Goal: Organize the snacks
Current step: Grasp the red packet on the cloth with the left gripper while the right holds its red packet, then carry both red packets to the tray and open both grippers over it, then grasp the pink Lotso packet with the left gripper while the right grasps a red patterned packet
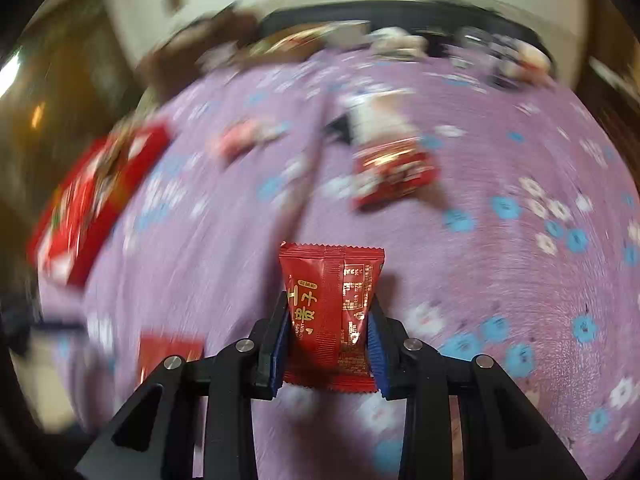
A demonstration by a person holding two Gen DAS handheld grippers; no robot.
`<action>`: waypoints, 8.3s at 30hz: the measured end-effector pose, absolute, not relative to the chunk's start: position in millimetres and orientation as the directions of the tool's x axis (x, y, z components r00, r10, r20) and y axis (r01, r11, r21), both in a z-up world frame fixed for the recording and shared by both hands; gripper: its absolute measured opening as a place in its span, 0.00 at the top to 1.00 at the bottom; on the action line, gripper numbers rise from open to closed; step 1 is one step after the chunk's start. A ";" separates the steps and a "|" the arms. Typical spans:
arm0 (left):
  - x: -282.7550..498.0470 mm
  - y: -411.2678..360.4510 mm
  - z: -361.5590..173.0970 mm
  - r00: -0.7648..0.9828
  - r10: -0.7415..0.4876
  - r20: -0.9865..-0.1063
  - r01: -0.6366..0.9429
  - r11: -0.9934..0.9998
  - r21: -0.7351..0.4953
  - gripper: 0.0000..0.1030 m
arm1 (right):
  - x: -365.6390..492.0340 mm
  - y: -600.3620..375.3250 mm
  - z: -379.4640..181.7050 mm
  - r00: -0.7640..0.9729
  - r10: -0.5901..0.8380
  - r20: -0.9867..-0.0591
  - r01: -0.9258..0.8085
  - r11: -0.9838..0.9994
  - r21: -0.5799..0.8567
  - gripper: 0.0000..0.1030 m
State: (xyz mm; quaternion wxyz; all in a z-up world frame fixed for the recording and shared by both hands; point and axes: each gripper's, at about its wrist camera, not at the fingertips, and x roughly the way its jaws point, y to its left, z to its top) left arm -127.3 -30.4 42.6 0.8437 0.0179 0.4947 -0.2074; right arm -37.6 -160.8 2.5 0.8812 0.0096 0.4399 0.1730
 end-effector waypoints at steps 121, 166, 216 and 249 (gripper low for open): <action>-132.3 259.4 73.4 0.723 0.112 -0.681 -0.237 0.967 -0.093 0.60 | -18.0 112.9 64.8 0.339 0.730 -0.594 -0.611 0.651 0.451 0.66; -232.9 201.9 96.2 0.596 0.467 -0.653 -0.446 0.869 0.213 0.28 | 64.6 50.7 22.0 0.443 0.837 -0.320 -0.483 0.524 0.701 0.48; -97.1 99.0 84.7 0.721 -0.006 -0.693 0.102 0.990 0.098 0.28 | 1.1 -229.4 96.1 0.754 0.467 -0.462 -0.204 0.835 0.512 0.28; 95.1 9.4 25.4 0.551 -0.067 -0.832 0.388 0.903 0.184 0.28 | 70.5 -194.6 -1.9 0.420 0.541 -0.729 -0.148 0.833 0.533 0.48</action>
